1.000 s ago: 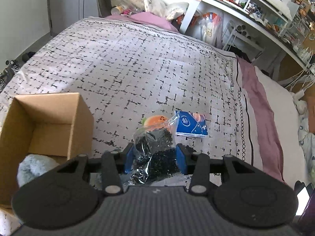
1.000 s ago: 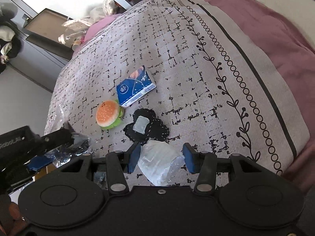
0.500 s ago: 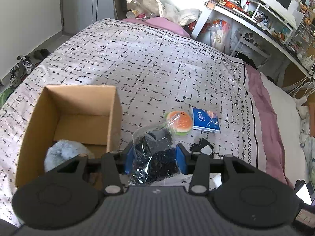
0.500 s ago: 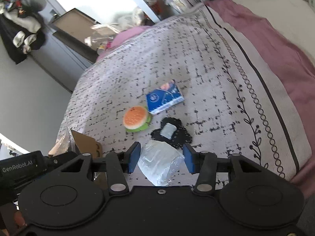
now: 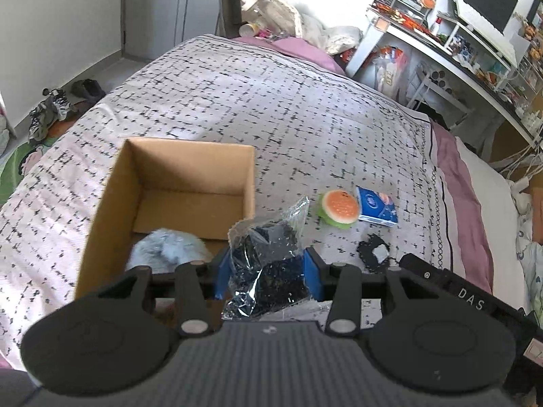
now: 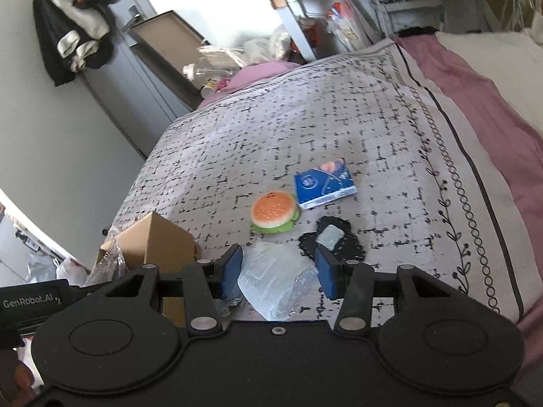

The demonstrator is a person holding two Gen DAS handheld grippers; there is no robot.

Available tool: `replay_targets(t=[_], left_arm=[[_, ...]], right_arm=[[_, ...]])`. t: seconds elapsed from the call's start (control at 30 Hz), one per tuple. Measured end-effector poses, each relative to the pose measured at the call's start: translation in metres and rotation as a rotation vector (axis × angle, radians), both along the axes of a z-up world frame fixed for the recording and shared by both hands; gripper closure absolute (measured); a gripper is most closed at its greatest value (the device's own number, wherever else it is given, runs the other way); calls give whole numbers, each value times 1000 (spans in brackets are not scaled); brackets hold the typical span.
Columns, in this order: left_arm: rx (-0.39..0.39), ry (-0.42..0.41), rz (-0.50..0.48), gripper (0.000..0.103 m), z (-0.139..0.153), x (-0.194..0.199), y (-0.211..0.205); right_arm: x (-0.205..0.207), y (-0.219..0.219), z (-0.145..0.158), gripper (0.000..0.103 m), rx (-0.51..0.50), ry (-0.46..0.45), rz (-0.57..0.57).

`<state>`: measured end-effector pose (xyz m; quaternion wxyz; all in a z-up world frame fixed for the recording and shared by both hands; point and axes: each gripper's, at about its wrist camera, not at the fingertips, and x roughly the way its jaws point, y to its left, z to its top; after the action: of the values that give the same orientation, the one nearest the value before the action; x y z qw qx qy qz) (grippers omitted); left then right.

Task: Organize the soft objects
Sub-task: 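Carry the bag with the left gripper and tissue with the right gripper to the box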

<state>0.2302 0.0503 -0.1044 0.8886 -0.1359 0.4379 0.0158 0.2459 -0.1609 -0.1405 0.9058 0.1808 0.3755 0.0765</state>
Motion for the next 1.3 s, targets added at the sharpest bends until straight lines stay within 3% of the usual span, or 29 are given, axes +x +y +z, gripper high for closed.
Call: replay_targets(t=[0.43, 1.3], left_arm=[[-15, 22, 71, 59, -10, -8, 56], [-33, 50, 85, 56, -16, 33, 121]], right_arm=[[-1, 49, 5, 57, -50, -6, 109], [12, 138, 4, 57, 29, -52, 273]])
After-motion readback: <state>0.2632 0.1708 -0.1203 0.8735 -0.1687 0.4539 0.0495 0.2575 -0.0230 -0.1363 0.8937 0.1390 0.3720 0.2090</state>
